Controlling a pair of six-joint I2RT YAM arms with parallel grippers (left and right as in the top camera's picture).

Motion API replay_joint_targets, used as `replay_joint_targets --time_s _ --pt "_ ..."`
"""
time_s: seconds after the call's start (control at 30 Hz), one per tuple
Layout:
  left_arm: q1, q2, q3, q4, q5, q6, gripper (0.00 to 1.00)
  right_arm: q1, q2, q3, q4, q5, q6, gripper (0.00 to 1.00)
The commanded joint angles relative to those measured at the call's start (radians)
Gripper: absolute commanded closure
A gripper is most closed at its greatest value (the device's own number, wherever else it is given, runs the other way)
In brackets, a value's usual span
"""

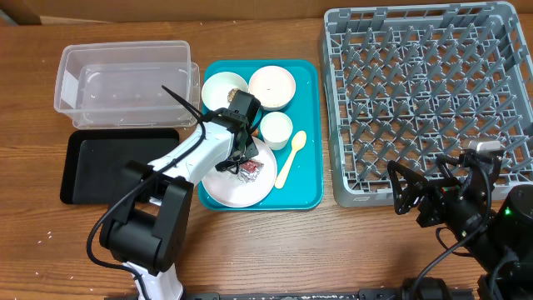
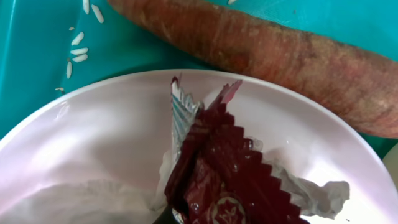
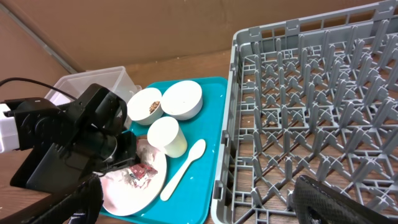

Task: Sort waste into correct bins and load items into the dishwasher
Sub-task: 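Carry the wrapper and foil with the left gripper into the clear bin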

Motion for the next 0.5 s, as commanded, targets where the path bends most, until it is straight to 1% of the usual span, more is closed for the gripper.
replay_joint_targets --time_s 0.0,0.1,0.13,0.2,0.3,0.33,0.37,0.47 --pt "0.006 0.073 -0.011 -0.006 0.027 0.106 0.96 -0.004 -0.008 0.026 0.005 0.006 0.0 0.0" --pt "0.006 0.053 0.037 -0.045 0.075 0.194 0.96 -0.004 -0.008 0.026 0.005 0.006 0.0 0.0" --pt "0.007 0.032 0.094 -0.101 0.076 0.248 0.96 -0.004 -0.008 0.026 0.005 0.006 -0.001 0.0" --pt "0.026 -0.005 0.268 -0.264 0.077 0.335 0.96 -0.004 -0.008 0.026 0.005 0.007 -0.001 0.0" --pt "0.046 -0.016 0.467 -0.425 0.08 0.416 0.96 -0.004 -0.008 0.026 0.005 0.01 0.0 0.0" --pt "0.05 -0.016 0.5 -0.45 0.08 0.425 0.96 -0.004 -0.008 0.026 0.005 0.01 0.0 0.0" --pt "0.063 -0.016 0.585 -0.509 0.079 0.457 0.96 -0.004 -0.008 0.026 0.005 0.01 0.0 0.0" --pt "0.106 -0.016 0.694 -0.545 0.039 0.492 0.96 -0.004 -0.008 0.026 0.004 0.01 0.0 0.0"
